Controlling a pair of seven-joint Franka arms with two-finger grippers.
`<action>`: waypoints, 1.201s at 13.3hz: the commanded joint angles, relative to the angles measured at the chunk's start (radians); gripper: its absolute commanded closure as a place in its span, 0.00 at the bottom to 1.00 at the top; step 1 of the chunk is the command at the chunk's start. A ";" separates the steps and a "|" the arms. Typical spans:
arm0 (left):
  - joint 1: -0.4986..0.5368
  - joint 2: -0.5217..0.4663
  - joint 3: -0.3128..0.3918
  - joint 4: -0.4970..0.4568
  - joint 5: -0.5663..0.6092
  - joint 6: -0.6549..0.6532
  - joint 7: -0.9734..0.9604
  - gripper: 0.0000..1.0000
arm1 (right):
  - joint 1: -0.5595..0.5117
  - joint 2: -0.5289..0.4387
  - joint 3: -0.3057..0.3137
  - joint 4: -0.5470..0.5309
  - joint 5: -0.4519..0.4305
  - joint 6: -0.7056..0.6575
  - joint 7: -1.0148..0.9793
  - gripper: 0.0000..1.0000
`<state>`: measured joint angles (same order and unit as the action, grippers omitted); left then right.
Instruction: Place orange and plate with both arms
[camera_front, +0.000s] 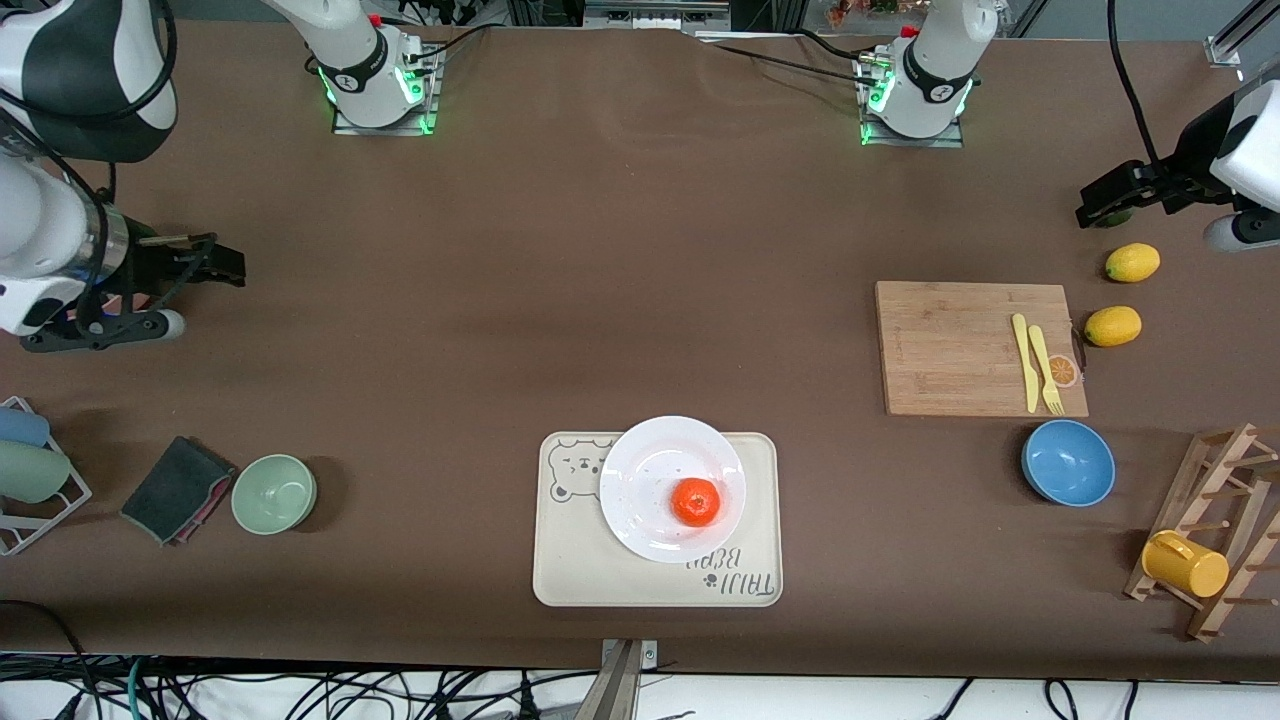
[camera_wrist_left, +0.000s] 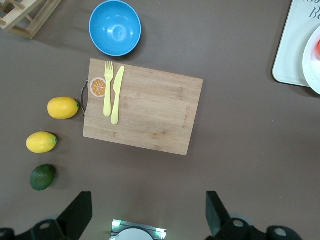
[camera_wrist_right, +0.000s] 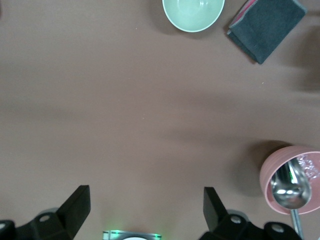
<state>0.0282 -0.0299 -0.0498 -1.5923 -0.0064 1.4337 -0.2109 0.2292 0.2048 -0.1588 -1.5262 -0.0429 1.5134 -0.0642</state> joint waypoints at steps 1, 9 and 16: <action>0.001 0.007 -0.002 0.023 0.002 -0.016 0.010 0.00 | -0.008 -0.013 0.022 0.038 0.018 -0.012 0.063 0.00; -0.001 0.007 -0.002 0.023 0.000 -0.016 0.010 0.00 | -0.011 0.031 0.019 0.069 0.083 0.001 0.069 0.00; -0.001 0.007 -0.002 0.023 0.000 -0.016 0.010 0.00 | -0.017 0.002 0.022 0.072 0.084 -0.010 0.067 0.00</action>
<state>0.0279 -0.0299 -0.0506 -1.5923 -0.0064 1.4337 -0.2109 0.2252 0.2231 -0.1411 -1.4651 0.0242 1.5155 -0.0041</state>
